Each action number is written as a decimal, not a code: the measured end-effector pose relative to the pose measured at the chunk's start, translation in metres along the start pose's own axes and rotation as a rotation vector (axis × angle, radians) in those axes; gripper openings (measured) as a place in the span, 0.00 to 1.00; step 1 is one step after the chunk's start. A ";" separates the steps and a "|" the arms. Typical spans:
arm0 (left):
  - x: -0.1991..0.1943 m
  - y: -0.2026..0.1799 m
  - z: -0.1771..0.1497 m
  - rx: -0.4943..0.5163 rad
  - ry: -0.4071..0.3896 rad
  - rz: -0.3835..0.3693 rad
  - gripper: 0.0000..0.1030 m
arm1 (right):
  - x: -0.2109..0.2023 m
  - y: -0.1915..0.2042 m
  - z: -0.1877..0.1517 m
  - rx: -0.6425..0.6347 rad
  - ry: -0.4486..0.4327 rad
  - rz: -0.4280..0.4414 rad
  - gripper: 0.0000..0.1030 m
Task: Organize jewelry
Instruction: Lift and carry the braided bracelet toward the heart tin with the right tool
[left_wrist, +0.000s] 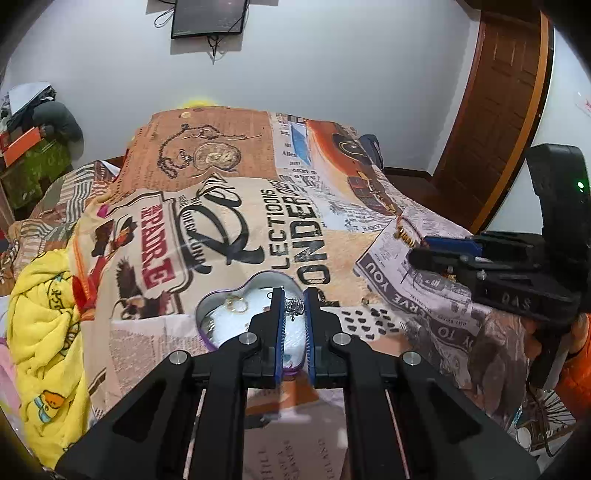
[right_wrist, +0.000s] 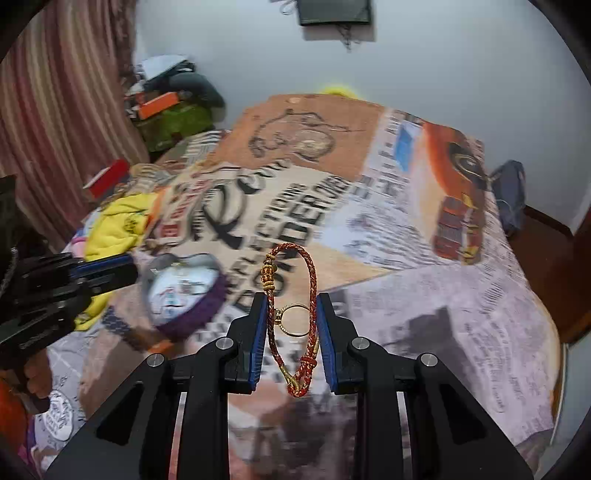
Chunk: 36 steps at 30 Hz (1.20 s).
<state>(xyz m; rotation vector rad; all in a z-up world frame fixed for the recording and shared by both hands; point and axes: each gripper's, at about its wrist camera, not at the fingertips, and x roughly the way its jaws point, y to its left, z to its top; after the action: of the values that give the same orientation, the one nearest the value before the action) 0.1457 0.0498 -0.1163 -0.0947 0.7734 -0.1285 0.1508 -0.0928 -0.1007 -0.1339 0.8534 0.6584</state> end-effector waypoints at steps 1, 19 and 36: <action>-0.001 0.002 -0.001 -0.001 0.002 0.004 0.08 | 0.002 0.006 -0.001 -0.009 0.006 0.016 0.23; 0.005 0.009 -0.015 -0.015 0.049 0.003 0.08 | 0.054 0.035 -0.065 -0.036 0.211 0.068 0.23; 0.007 0.006 -0.016 -0.008 0.058 0.000 0.08 | 0.067 0.034 -0.059 -0.049 0.252 0.065 0.36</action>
<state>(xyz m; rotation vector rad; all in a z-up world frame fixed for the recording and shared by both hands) 0.1402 0.0537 -0.1336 -0.0986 0.8316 -0.1288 0.1242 -0.0549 -0.1836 -0.2379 1.0874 0.7332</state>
